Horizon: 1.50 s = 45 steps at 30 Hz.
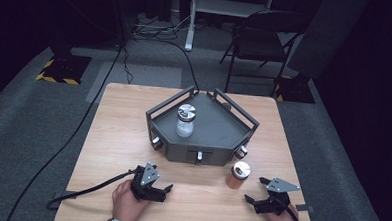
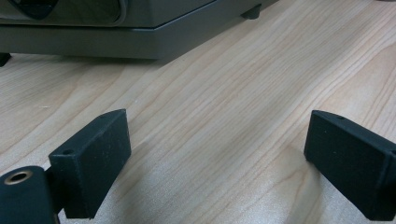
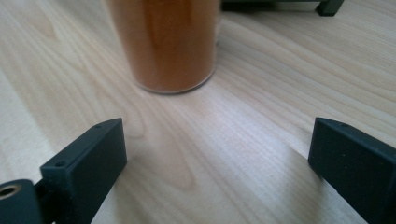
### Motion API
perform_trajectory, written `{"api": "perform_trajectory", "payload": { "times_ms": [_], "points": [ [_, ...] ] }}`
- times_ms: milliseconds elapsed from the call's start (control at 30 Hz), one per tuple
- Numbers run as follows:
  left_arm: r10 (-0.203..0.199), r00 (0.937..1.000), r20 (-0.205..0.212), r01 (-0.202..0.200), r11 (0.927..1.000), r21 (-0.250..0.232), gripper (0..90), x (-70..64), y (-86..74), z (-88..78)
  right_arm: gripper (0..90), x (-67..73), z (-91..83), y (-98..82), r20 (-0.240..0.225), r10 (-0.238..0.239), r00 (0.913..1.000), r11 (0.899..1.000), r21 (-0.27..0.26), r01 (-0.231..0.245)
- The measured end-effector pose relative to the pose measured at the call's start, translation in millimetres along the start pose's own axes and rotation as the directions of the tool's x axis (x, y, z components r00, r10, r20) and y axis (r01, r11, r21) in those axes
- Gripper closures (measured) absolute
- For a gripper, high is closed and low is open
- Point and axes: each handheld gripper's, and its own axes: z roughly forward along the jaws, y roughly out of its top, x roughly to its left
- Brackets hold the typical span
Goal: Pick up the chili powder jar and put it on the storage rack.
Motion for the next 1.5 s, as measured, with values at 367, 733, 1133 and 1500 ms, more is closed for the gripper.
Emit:
{"api": "perform_trajectory", "payload": {
  "times_ms": [367,733,1133,1500],
  "points": [
    [-0.002,1.0000,-0.002,0.002,1.0000,-0.001,6.9,0.2,0.2,0.5,4.3,22.3,-23.5,15.6,0.006,-0.050,0.9987,0.987,-0.150,0.050],
    [-0.001,1.0000,-0.002,0.001,1.0000,-0.001,6.9,0.1,0.2,0.5,4.9,33.3,-45.7,18.9,0.007,-0.007,1.0000,0.935,-0.354,0.009],
    [-0.005,0.9999,-0.014,0.005,1.0000,0.000,7.4,-2.0,0.3,0.8,5.0,30.1,-26.2,30.0,-0.013,-0.025,0.9996,0.938,-0.346,0.019],
    [-0.006,0.9998,-0.018,0.006,1.0000,0.000,7.4,-3.3,0.1,0.4,5.9,26.1,0.9,47.6,-0.030,-0.001,0.9995,0.936,-0.352,-0.009]
  ]
}}
